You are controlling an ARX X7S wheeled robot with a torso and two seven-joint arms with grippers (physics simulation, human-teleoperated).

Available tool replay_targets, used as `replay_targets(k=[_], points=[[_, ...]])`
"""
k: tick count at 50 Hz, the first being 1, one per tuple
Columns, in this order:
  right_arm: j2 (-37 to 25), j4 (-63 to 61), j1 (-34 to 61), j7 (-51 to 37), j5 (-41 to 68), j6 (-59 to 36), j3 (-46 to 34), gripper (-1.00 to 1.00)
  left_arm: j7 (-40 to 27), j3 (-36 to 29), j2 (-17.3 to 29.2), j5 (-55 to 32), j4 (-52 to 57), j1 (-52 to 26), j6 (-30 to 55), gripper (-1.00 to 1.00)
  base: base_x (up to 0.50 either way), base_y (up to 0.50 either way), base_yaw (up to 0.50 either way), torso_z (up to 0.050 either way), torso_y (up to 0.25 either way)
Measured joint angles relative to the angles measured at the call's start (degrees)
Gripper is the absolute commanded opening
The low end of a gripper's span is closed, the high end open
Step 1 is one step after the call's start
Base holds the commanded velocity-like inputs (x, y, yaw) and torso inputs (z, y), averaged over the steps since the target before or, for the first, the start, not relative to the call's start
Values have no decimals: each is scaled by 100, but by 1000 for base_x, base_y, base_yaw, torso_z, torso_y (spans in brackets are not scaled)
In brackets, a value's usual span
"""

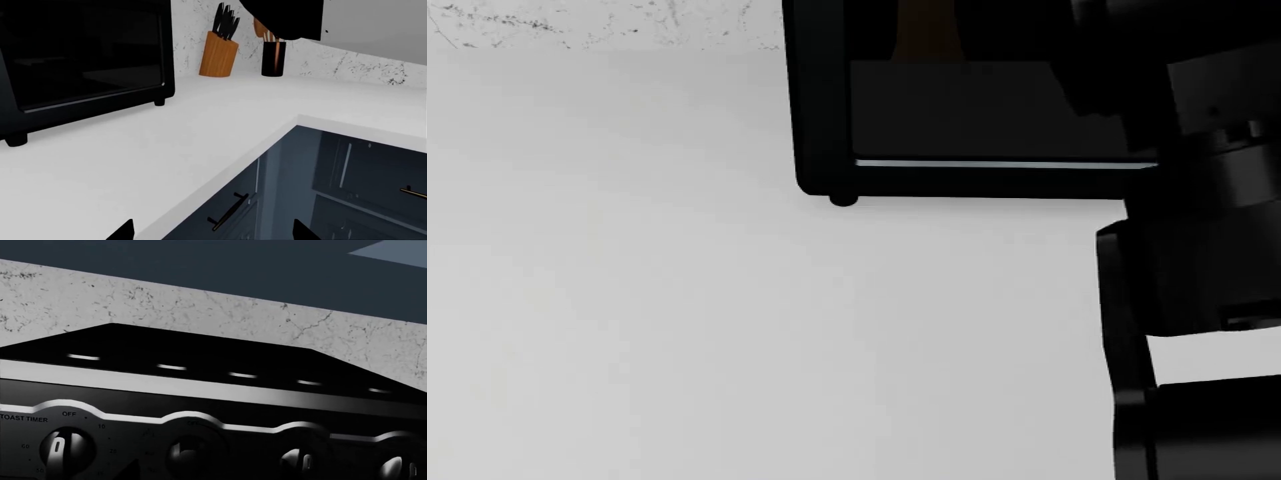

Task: Decrease the toaster oven temperature.

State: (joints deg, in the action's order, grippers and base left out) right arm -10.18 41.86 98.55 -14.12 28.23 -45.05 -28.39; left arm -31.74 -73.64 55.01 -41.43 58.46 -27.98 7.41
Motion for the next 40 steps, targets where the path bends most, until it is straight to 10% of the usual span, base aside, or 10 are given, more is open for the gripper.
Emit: replay_targets(k=[40], points=[[456,1722,353,413,-259,959,-239,100,-22,-196,67,184,-94,85,-212,100,0,0,0,0,0]])
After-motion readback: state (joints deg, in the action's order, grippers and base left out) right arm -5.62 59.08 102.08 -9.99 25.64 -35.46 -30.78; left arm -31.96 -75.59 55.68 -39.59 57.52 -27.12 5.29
